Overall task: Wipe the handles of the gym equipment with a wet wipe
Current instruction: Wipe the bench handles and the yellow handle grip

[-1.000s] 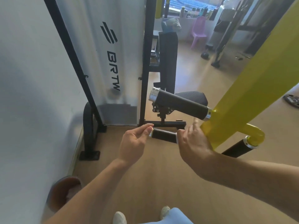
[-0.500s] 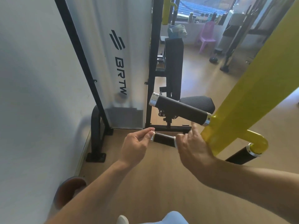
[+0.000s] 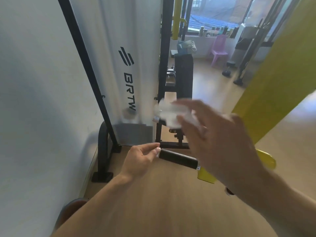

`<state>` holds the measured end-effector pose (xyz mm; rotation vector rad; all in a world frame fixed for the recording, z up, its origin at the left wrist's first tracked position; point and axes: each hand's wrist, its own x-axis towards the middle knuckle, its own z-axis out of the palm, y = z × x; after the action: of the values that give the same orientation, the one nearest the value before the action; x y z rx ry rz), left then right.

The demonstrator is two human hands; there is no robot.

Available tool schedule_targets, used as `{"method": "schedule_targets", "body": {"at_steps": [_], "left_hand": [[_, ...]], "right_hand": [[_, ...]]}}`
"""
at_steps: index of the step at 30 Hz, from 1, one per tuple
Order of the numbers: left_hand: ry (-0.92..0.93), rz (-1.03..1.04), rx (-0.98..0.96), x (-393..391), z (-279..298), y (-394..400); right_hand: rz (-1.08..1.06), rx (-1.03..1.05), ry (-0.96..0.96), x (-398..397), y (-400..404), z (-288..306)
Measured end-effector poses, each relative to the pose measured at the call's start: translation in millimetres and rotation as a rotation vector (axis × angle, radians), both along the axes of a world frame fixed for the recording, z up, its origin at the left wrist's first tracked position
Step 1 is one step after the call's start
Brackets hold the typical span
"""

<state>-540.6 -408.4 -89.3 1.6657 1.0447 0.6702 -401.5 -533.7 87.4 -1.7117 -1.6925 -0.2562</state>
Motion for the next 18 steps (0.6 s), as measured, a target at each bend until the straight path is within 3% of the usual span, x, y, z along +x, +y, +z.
{"method": "schedule_targets", "body": {"at_steps": [2,4,8,9,11,13,15,18], "left_hand": [[-0.031,-0.003,0.028,2.3,13.9,2.0],[-0.155,0.063,0.058,5.2,33.9,4.1],[-0.322,0.159,0.298,8.6,82.3,7.5],[-0.320,0.135,0.331,9.7,91.8,8.9],[-0.332,0.055,0.322,14.7,101.9,13.3],[-0.322,-0.003,0.329,21.0,101.8,15.6],[-0.310,0.022,0.340,25.8,95.6,16.5],[-0.255,0.075,0.429,27.9,94.6,16.8]], "right_hand": [[-0.169,-0.020,-0.169,0.9,12.5,8.0],[-0.210,-0.219,-0.340,-1.0,23.6,1.0],[-0.204,-0.551,-0.324,-9.2,25.7,-23.2],[-0.188,-0.549,-0.255,-5.4,28.5,-24.1],[-0.088,-0.349,-0.157,7.0,37.6,-31.3],[-0.018,-0.214,-0.164,10.9,51.9,-32.2],[-0.007,-0.392,-0.229,10.7,56.7,-27.5],[-0.128,-0.458,-0.385,16.3,42.2,-22.2]]}}
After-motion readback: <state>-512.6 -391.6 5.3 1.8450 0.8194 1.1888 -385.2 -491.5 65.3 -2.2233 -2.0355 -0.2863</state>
